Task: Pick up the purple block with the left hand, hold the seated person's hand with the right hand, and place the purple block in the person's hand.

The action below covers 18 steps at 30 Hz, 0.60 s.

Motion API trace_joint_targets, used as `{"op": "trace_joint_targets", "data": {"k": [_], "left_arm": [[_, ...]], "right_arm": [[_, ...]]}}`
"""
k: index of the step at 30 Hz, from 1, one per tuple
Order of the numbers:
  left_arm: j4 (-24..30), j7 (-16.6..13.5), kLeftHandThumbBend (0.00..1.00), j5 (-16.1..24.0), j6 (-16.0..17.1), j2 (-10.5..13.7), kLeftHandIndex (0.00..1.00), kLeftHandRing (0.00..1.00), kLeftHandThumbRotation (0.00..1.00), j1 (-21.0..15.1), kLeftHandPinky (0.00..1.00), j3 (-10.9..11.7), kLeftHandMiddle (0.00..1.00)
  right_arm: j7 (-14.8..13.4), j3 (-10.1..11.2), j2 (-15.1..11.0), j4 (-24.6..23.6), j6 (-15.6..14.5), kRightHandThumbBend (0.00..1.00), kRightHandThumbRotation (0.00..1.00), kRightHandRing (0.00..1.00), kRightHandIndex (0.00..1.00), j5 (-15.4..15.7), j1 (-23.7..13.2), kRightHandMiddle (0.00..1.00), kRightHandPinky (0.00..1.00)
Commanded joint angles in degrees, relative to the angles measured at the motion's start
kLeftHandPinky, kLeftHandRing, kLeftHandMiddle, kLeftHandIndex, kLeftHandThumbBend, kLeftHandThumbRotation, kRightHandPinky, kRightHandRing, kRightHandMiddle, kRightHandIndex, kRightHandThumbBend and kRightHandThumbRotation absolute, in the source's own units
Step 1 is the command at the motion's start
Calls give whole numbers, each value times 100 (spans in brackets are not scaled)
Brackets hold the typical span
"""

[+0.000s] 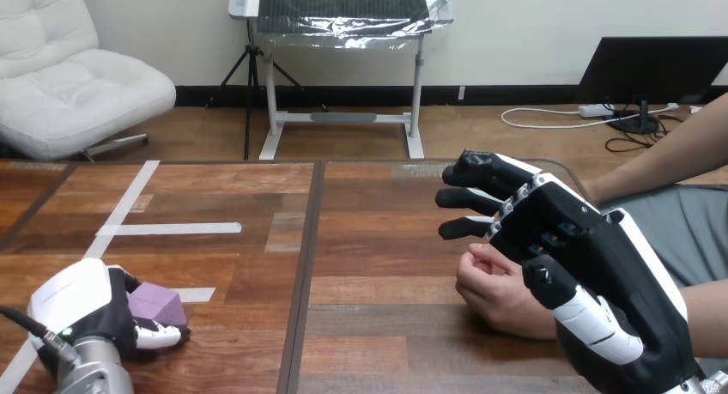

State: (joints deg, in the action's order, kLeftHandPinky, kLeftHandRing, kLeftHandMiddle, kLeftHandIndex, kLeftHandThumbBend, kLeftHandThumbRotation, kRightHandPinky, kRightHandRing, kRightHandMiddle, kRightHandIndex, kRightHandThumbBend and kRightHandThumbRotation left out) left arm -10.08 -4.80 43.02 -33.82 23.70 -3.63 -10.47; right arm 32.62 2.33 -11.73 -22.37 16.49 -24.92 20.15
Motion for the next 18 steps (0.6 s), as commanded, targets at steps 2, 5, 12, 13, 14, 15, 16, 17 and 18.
{"op": "trace_joint_targets", "data": {"k": [2,5,12,13,14,15,16,17,18], "left_arm": [[-35,-242,84,62,-49,-72,64,41,11,-386,31,42,50],[-42,-272,82,4,-26,-89,62,29,5,-388,20,79,40],[-4,-390,79,-93,85,-133,56,19,1,-353,12,160,31],[8,-424,79,-125,126,-144,56,19,1,-338,11,184,31],[15,-444,79,-148,148,-148,54,18,0,-329,11,196,30],[19,-459,78,-165,164,-150,53,18,0,-324,10,203,29],[27,-475,78,-197,199,-151,53,17,0,-311,10,218,29],[30,-483,77,-220,221,-149,51,17,0,-304,10,225,29],[32,-492,76,-239,235,-146,50,17,0,-300,9,228,28]], "right_arm": [[1,61,-74,-272,41,73,56,79,80,-109,-198,82,69],[-10,60,-72,-276,40,74,56,79,80,-93,-204,82,69],[-2,50,-61,-262,55,74,56,79,79,-95,-218,82,69],[-1,49,-61,-260,54,74,56,79,79,-96,-221,82,69],[1,49,-61,-258,53,74,56,79,79,-98,-222,82,69],[3,48,-62,-257,53,74,56,79,79,-100,-224,82,69],[7,47,-62,-254,55,74,56,79,79,-103,-227,82,69],[10,46,-61,-252,57,74,56,79,79,-105,-229,82,69],[12,46,-61,-251,59,73,56,79,79,-106,-230,82,69]]}}
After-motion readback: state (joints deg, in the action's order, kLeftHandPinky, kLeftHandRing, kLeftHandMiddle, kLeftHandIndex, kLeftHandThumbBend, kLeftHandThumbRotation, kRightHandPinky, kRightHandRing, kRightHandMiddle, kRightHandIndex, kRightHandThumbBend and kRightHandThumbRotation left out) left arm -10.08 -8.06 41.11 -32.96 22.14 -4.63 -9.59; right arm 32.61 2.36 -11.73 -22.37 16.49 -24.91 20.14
